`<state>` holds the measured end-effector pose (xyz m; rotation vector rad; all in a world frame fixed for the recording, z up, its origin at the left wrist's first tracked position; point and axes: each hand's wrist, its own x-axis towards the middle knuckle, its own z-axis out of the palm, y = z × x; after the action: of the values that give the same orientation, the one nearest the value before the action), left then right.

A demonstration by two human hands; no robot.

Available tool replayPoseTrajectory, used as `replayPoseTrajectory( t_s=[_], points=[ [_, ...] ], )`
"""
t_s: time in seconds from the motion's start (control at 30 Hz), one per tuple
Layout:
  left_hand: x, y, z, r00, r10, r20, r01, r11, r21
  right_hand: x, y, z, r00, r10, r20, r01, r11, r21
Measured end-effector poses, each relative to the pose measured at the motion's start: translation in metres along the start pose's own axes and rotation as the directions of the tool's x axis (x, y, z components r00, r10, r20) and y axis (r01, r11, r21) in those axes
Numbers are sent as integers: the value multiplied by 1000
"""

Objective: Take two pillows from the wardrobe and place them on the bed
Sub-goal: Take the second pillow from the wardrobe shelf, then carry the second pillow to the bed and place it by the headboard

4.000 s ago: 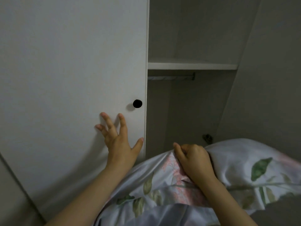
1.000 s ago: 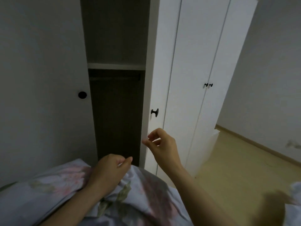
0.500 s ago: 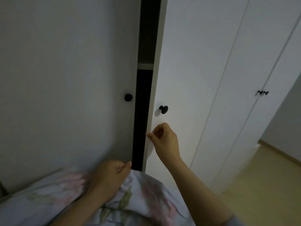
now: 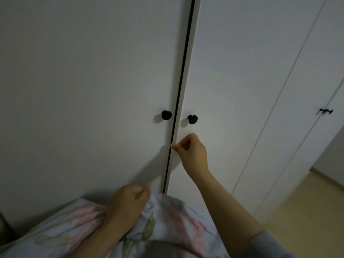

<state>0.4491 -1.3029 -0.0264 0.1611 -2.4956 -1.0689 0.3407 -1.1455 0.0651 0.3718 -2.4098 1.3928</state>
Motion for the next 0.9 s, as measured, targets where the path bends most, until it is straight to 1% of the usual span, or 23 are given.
replayPoseTrajectory(
  t_s=[0.17, 0.3, 0.37, 0.43, 0.5, 0.57, 0.63, 0.7, 0.8, 0.9],
  points=[
    [4, -8, 0, 1000, -3, -11, 2, 1000, -6, 9, 7, 9, 997, -9, 74, 7, 1000, 31],
    [7, -10, 5, 1000, -8, -5, 8, 1000, -17, 11, 13, 11, 993, -46, 112, 44, 999, 26],
    [8, -8, 8, 1000, -10, 0, 10, 1000, -29, 5, 14, 8, 987, -60, 151, 50, 996, 71],
    [10, -5, 13, 1000, -20, 7, 20, 999, -42, -6, 19, -1, 975, -55, 215, 25, 990, 139],
    [11, -2, 18, 999, -30, 16, 31, 997, -67, -20, 28, -12, 964, -21, 264, -24, 986, 166],
    [12, 7, 24, 999, -23, 29, 26, 996, -88, -37, 48, -27, 968, 28, 250, -64, 988, 137],
    [13, 20, 35, 999, -18, 31, 22, 993, -116, -55, 70, -44, 970, 78, 228, -94, 994, 59],
    [17, 38, 49, 999, -12, 33, 16, 994, -106, -71, 93, -62, 970, 119, 213, -116, 993, -27],
    [25, 70, 77, 999, 17, 50, -12, 995, -95, -86, 117, -94, 973, 129, 192, -113, 989, -91],
    [31, 111, 114, 994, 67, 82, -55, 988, -144, -91, 141, -134, 986, 87, 144, -57, 979, -196]
  ],
)
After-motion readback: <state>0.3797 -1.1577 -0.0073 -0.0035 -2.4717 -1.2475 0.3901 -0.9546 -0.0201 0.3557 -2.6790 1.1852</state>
